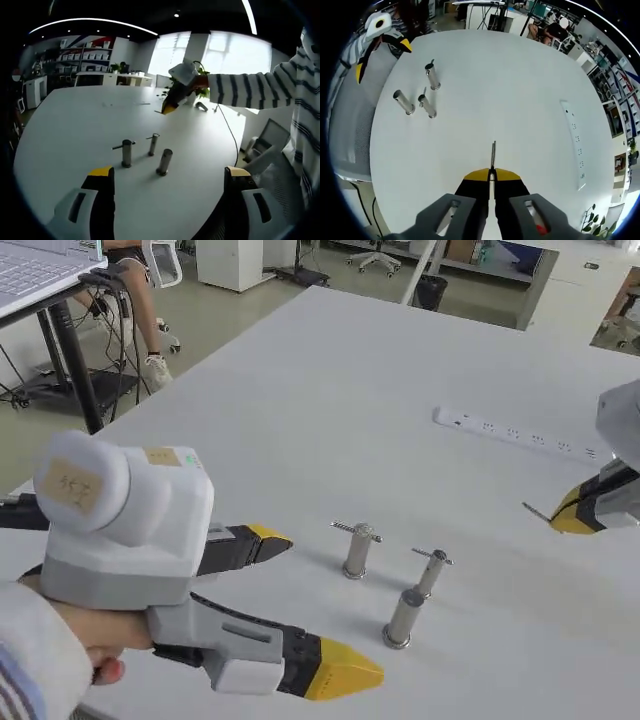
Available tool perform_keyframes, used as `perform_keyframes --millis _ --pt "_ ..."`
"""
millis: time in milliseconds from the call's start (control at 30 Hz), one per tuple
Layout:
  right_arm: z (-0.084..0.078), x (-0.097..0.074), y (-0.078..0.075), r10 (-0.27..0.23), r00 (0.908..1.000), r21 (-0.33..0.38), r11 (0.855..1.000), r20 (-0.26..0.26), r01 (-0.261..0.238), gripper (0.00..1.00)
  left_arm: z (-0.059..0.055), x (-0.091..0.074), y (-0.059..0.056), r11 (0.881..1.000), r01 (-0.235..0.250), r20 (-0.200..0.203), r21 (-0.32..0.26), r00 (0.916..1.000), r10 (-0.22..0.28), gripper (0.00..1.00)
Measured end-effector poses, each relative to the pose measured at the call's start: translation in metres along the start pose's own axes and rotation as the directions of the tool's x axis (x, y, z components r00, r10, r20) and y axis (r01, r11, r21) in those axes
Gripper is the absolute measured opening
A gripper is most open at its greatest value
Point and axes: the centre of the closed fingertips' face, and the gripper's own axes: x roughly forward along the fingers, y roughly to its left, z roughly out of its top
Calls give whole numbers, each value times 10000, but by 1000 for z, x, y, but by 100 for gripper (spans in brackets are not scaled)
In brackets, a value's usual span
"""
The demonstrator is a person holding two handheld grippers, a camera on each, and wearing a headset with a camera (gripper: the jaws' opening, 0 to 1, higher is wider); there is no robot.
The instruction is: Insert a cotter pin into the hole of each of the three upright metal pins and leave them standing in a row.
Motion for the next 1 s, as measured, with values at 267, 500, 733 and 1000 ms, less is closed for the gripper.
perform_keyframes --millis 267,500,733,1000 --pt "10 -21 23 -459 9972 -472 9977 589 488 0 5 1 -2 9999 100 142 -123 9999 -98 87" --pt "23 -34 38 -1055 9857 -608 9916 1316 1142 0 11 3 -3 9997 160 273 -202 9995 -155 85" --pt "38 -42 58 -1377 9706 -609 9865 1973 1523 0 18 8 -5 9986 327 447 -406 9985 -309 83" --pt "49 -49 78 -1642 9563 -811 9787 2418 1886 0 25 12 -4 9975 497 440 -503 9979 -475 79"
